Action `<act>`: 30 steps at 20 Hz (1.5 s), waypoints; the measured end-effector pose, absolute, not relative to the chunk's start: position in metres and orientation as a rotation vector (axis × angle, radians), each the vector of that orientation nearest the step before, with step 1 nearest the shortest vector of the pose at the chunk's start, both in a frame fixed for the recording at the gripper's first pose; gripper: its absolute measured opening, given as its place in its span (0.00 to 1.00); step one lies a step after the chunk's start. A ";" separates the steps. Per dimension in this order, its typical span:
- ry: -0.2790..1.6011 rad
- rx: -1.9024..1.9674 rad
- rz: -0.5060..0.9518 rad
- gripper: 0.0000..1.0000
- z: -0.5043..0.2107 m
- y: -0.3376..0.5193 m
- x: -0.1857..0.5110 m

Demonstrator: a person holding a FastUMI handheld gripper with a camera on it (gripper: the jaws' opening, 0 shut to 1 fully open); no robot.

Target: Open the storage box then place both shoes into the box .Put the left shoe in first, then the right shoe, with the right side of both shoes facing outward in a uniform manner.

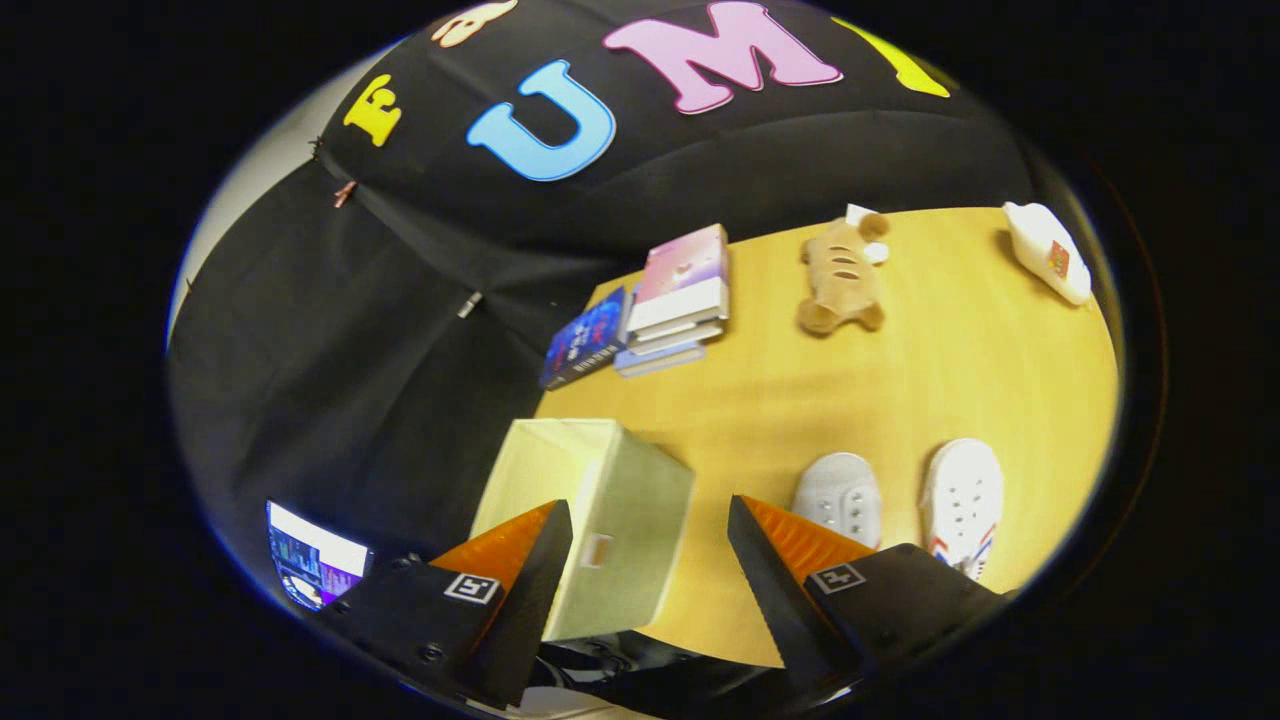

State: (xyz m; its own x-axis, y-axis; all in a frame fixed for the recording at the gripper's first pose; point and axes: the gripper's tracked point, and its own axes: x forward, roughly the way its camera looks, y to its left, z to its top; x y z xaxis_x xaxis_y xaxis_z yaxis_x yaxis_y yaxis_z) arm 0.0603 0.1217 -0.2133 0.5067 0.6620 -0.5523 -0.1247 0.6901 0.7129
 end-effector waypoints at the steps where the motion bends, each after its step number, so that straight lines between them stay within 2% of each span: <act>1: 0.956 0.637 0.500 0.94 -0.227 0.112 0.055; 3: 1.030 0.571 0.463 0.84 -0.258 0.095 0.042; 8: 1.187 0.385 0.441 0.67 -0.332 0.081 0.020; 9: 1.214 0.379 0.435 0.60 -0.343 0.081 0.019; 14: 1.308 0.310 0.420 0.58 -0.388 0.084 0.025; 15: 1.326 0.297 0.417 0.46 -0.393 0.085 0.025; 17: 1.352 0.283 0.425 0.41 -0.396 0.086 0.025; 22: 1.381 0.257 0.427 0.40 -0.397 0.082 0.027; 23: 1.377 0.267 0.421 0.34 -0.396 0.081 0.027; 24: 1.372 0.260 0.414 0.33 -0.396 0.079 0.028; 26: 1.378 0.213 0.400 0.34 -0.402 0.070 0.024; 28: 1.379 0.174 0.407 0.40 -0.406 0.068 0.021; 30: 1.382 0.181 0.416 0.40 -0.409 0.075 0.021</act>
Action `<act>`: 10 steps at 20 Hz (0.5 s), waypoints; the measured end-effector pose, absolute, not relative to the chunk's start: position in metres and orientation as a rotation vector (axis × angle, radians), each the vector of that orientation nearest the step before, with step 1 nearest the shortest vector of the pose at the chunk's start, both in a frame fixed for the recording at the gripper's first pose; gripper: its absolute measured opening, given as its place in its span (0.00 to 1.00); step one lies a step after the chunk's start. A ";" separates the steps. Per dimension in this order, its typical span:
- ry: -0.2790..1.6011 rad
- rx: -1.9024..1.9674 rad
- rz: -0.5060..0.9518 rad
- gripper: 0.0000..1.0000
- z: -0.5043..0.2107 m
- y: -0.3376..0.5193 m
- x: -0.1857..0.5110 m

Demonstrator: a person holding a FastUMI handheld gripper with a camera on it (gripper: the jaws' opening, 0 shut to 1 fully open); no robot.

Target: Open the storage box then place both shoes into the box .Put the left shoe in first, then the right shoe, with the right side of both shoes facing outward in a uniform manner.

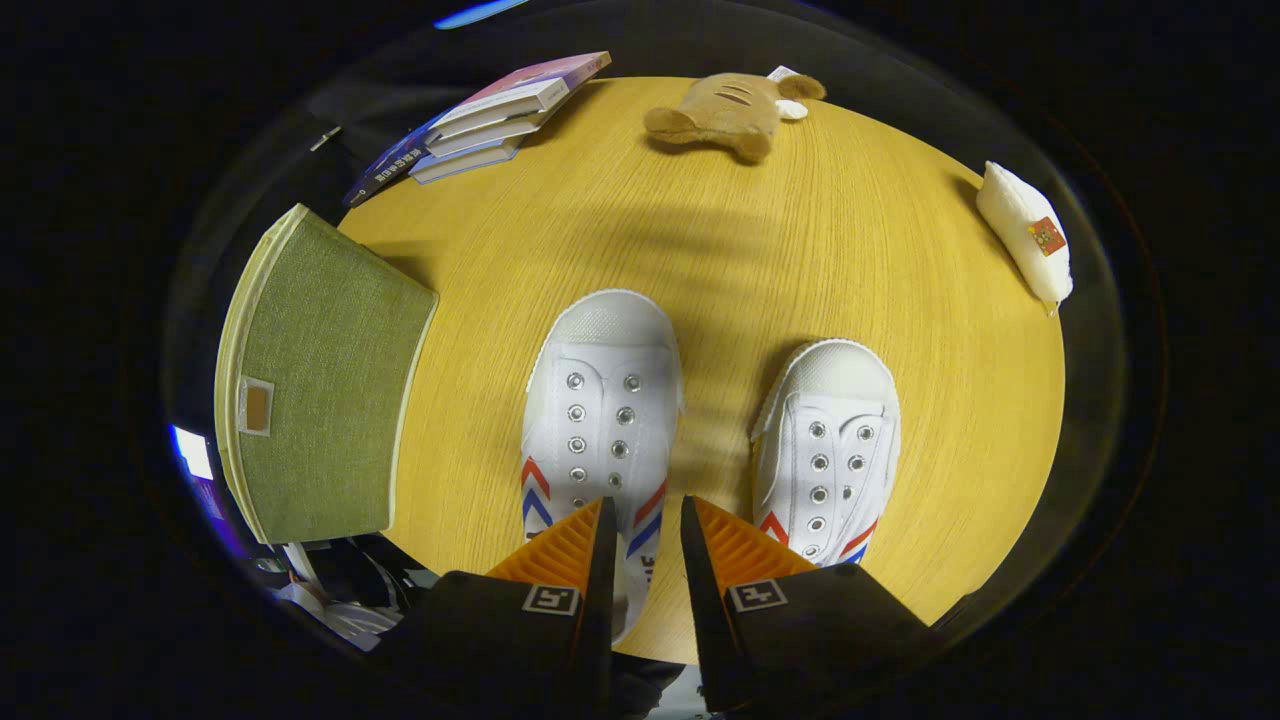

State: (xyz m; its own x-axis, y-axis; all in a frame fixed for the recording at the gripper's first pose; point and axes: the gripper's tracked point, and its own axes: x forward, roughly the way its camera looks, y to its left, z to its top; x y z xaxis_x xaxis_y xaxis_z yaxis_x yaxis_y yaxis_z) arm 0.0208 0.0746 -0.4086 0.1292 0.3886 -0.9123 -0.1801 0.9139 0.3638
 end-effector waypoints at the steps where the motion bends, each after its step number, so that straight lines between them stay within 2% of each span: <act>1: 1.380 0.183 0.421 0.40 -0.411 0.078 0.022; 5: 1.395 0.152 0.417 0.41 -0.425 0.087 0.024; 7: 1.414 0.137 0.390 0.34 -0.428 0.081 0.025; 9: 1.412 0.140 0.386 0.11 -0.428 0.079 0.025; 10: 1.411 0.156 0.380 0.07 -0.428 0.079 0.024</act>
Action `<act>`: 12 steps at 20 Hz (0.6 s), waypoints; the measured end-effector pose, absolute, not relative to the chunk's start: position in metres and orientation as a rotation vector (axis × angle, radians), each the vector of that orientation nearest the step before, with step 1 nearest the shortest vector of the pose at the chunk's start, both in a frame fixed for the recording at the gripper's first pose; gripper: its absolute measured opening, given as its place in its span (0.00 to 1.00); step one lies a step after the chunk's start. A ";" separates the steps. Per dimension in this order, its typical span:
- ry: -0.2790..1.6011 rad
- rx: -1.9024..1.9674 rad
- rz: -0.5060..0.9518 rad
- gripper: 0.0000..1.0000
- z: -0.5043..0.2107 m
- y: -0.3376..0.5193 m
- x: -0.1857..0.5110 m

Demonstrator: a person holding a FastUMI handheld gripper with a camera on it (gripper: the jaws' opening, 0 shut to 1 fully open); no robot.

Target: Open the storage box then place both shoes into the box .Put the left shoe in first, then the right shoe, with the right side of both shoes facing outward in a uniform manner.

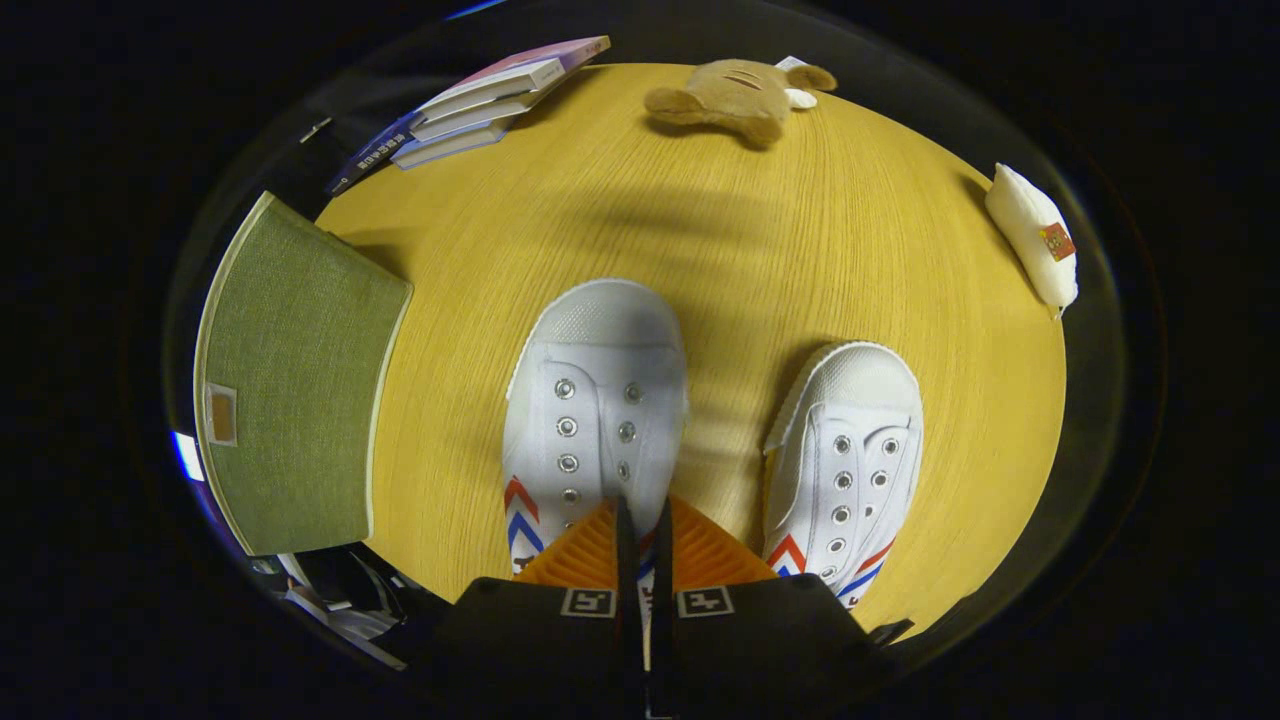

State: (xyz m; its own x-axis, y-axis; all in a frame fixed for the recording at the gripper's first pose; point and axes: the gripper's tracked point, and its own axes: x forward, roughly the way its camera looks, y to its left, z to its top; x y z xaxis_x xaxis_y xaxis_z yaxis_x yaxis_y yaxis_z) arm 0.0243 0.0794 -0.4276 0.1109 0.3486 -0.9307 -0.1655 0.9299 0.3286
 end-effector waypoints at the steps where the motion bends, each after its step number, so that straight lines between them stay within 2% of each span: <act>1: 1.404 0.179 0.375 0.06 -0.426 0.080 0.025; 7: 1.372 0.321 0.324 0.05 -0.399 0.077 0.020; 12: 1.319 0.467 0.316 0.05 -0.346 0.082 0.024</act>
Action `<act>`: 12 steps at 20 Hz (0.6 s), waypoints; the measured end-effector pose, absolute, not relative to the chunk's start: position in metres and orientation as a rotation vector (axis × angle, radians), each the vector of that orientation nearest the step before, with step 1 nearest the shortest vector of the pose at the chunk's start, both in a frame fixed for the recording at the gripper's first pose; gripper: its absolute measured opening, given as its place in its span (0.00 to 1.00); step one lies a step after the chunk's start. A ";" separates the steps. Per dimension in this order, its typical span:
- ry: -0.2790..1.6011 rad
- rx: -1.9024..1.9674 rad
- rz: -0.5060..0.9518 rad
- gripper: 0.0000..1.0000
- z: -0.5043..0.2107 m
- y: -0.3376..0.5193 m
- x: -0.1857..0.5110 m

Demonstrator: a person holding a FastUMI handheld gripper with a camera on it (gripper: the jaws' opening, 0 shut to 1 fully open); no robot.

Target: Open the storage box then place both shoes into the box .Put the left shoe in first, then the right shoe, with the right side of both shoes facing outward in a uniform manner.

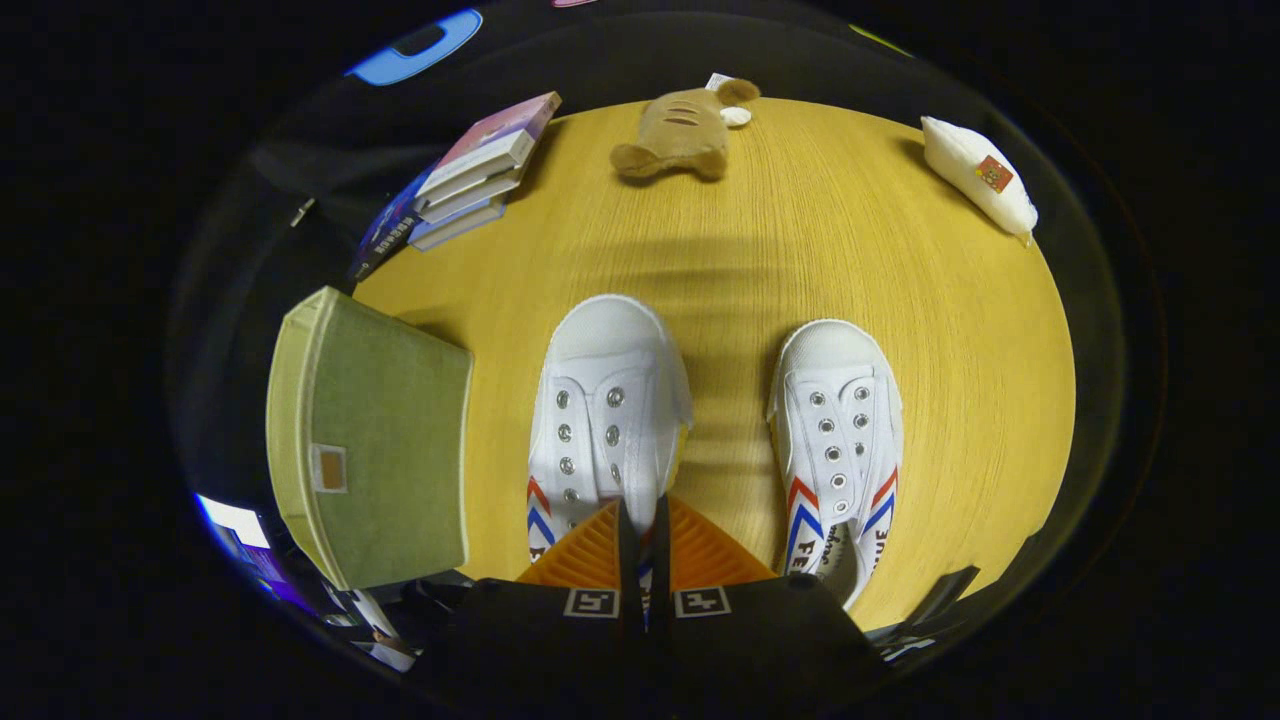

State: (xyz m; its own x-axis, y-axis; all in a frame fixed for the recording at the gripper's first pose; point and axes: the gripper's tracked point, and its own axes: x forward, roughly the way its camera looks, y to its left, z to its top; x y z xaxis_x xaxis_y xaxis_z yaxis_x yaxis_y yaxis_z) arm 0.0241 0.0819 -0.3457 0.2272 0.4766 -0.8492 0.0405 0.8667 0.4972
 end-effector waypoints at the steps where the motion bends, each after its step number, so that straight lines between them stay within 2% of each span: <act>1: 1.302 0.493 0.322 0.05 -0.330 0.085 0.027; 8: 1.167 0.633 0.399 0.05 -0.207 0.136 0.056; 12: 1.166 0.669 0.474 0.05 -0.159 0.192 0.055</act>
